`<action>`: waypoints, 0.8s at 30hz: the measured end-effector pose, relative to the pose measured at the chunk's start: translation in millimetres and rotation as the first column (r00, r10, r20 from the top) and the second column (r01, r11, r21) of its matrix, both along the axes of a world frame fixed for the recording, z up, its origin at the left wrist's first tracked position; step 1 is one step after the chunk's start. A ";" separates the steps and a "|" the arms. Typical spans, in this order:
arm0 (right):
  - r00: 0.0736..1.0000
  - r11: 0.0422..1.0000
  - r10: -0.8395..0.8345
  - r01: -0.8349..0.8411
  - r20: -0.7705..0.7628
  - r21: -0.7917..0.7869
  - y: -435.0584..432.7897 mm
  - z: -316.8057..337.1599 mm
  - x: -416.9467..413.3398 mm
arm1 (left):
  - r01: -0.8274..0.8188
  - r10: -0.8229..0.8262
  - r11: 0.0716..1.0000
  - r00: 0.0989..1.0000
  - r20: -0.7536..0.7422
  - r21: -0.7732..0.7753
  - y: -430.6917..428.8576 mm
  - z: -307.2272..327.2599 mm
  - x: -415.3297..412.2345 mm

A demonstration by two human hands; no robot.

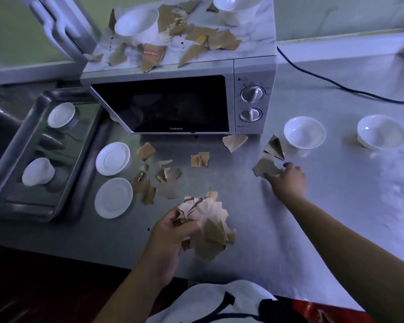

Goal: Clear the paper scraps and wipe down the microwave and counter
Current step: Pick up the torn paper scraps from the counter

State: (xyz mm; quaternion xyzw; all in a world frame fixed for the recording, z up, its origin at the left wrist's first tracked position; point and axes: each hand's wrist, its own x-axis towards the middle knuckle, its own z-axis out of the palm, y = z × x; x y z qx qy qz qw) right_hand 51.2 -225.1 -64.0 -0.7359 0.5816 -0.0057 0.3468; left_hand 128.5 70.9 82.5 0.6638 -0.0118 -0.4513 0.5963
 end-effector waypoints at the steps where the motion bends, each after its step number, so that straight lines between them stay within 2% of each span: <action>1: 0.998 0.999 0.009 -0.011 -0.054 -0.040 -2.0 -5.3 6.6 | -0.014 0.014 1.000 1.000 -0.012 -0.010 -0.1 -0.1 -1.6; 4: 0.990 0.993 0.001 -0.017 -0.141 -0.113 -0.7 -13.5 22.8 | -0.079 0.078 0.997 0.996 -0.039 -0.016 -1.5 -0.7 -5.6; 8: 0.986 0.999 -0.030 0.022 -0.164 -0.048 3.0 -14.5 29.7 | -0.090 0.091 0.996 0.995 -0.037 0.018 -1.3 -3.7 -7.2; 11: 0.987 0.999 -0.036 0.034 -0.155 -0.015 6.5 -12.7 22.6 | -0.064 0.065 0.997 0.997 -0.032 0.039 -0.2 -5.3 -4.7; 14: 0.982 0.999 -0.009 0.000 -0.191 -0.048 11.5 -8.2 8.0 | -0.021 0.023 0.999 0.999 -0.039 0.048 -2.4 -6.1 -2.6; 20: 0.965 0.997 0.001 -0.021 -0.263 -0.075 17.4 -5.6 -23.5 | 0.009 -0.010 1.000 0.997 -0.081 -0.010 -5.4 -8.5 7.0; 22: 0.974 0.999 0.015 -0.025 -0.225 -0.041 23.7 -6.7 -36.7 | 0.013 -0.015 1.000 0.995 -0.096 -0.019 -1.7 -10.5 9.2; 24: 0.997 0.999 -0.026 0.029 -0.074 0.041 34.9 -5.4 -49.6 | 0.010 -0.013 1.000 0.994 -0.105 -0.021 2.0 -11.6 11.2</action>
